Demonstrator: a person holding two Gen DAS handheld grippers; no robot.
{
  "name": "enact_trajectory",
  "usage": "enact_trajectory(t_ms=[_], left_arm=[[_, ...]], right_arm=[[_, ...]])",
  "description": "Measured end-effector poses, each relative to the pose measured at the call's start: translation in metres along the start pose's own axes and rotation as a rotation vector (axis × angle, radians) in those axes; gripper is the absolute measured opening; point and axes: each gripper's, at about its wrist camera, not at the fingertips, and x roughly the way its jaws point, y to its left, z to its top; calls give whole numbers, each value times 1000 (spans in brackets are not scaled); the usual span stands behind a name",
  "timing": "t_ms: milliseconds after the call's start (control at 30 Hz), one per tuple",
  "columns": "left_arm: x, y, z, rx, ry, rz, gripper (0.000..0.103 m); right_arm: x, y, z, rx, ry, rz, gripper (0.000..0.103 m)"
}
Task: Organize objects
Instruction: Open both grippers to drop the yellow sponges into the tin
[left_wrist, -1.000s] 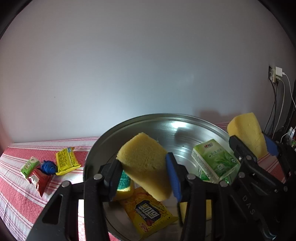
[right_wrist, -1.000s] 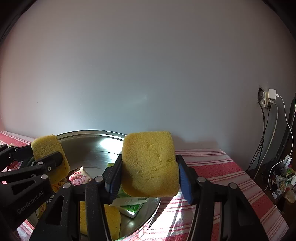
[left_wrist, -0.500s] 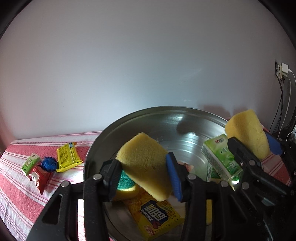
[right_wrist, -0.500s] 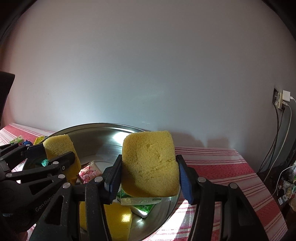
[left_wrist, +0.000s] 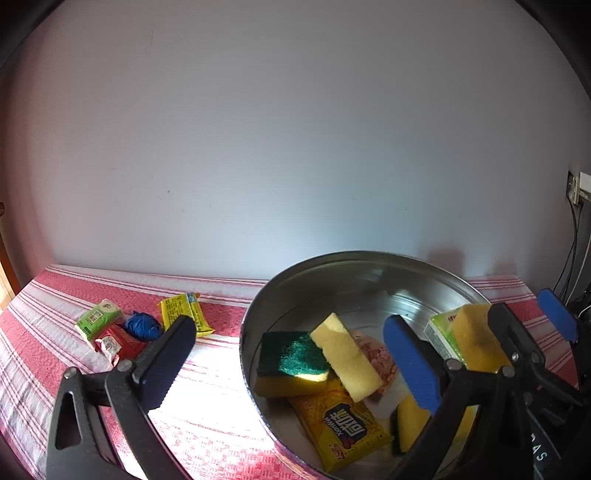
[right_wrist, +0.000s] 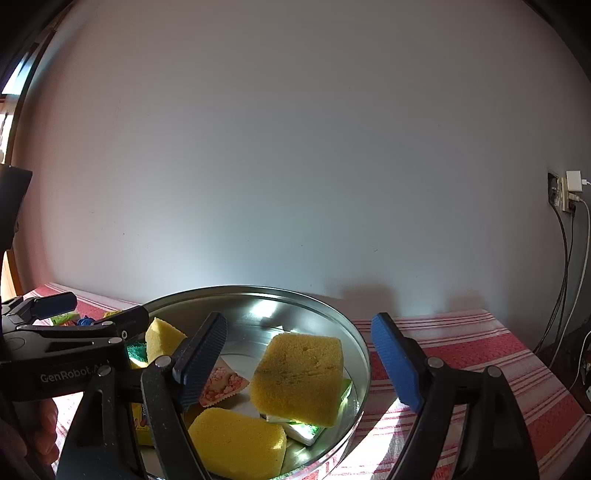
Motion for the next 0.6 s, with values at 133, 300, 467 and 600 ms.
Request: enact_trajectory(t_ms=[133, 300, 467, 600], left_arm=[[-11, 20, -3, -13, -29, 60, 103], [-15, 37, -12, -11, -46, 100, 103], [-18, 55, -19, -1, -60, 155, 103], [-19, 66, -28, -3, -56, 180, 103]], right_arm=[[-19, -10, 4, 87, -84, -40, 83], [-27, -24, 3, 166, -80, -69, 85], [-23, -44, -2, 202, -103, -213, 85], [-20, -58, -7, 293, -100, -222, 85]])
